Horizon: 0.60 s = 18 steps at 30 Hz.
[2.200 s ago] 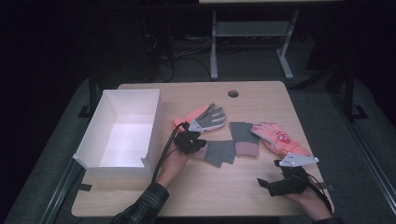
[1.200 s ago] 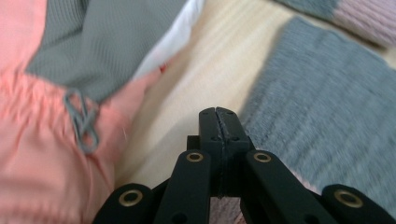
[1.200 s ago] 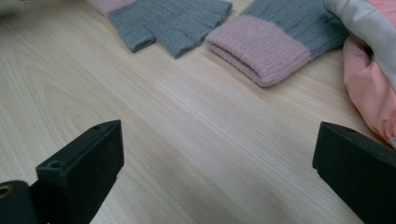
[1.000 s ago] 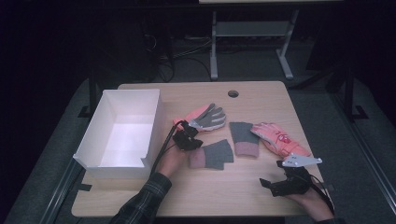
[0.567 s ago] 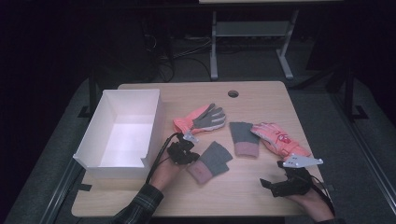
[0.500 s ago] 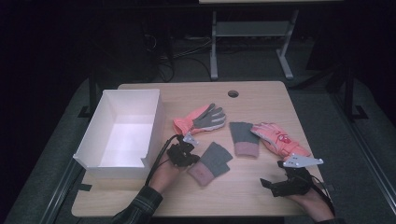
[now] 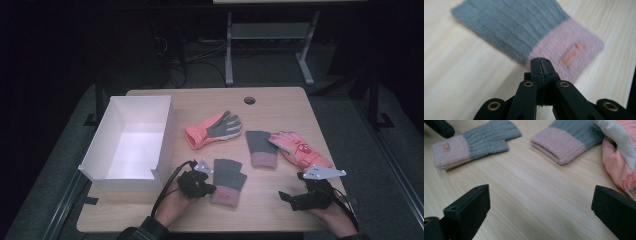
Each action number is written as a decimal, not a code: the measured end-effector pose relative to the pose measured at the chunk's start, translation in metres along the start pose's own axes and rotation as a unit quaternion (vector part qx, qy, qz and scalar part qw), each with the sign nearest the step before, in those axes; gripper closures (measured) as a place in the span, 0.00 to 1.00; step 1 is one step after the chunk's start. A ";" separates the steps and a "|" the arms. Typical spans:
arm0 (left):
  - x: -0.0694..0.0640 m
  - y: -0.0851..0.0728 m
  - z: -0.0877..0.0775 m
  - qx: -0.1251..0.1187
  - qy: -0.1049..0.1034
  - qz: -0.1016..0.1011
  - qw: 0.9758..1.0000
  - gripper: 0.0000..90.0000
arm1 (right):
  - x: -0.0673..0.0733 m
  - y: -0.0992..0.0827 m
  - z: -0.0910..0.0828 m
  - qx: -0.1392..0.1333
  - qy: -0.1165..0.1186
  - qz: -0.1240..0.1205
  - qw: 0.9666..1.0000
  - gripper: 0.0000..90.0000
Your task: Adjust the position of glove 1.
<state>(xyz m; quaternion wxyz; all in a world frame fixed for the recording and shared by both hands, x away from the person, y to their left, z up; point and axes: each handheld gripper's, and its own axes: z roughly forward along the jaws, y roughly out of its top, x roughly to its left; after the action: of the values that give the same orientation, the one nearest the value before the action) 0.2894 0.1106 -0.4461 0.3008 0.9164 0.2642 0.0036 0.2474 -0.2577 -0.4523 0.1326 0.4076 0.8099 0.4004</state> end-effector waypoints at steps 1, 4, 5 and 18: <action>-0.002 -0.001 0.001 0.005 -0.001 0.004 1.000 1.00 | 0.000 0.000 0.000 0.000 0.000 0.000 1.000 0.02; -0.012 0.000 0.004 0.006 -0.015 0.015 1.000 1.00 | 0.000 0.000 0.001 0.001 0.000 -0.004 1.000 0.02; -0.012 0.000 0.004 0.006 -0.015 0.015 1.000 1.00 | 0.000 0.000 0.001 0.001 0.000 -0.004 1.000 0.02; -0.023 0.016 0.007 -0.015 -0.016 0.051 0.998 1.00 | 0.001 0.000 0.001 0.004 0.001 -0.003 1.000 0.02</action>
<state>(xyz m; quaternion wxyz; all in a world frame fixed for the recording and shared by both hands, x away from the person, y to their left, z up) 0.2786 0.0849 -0.4400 0.3179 0.9240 0.2122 0.0087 0.2476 -0.2560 -0.4528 0.1313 0.4054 0.8127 0.3975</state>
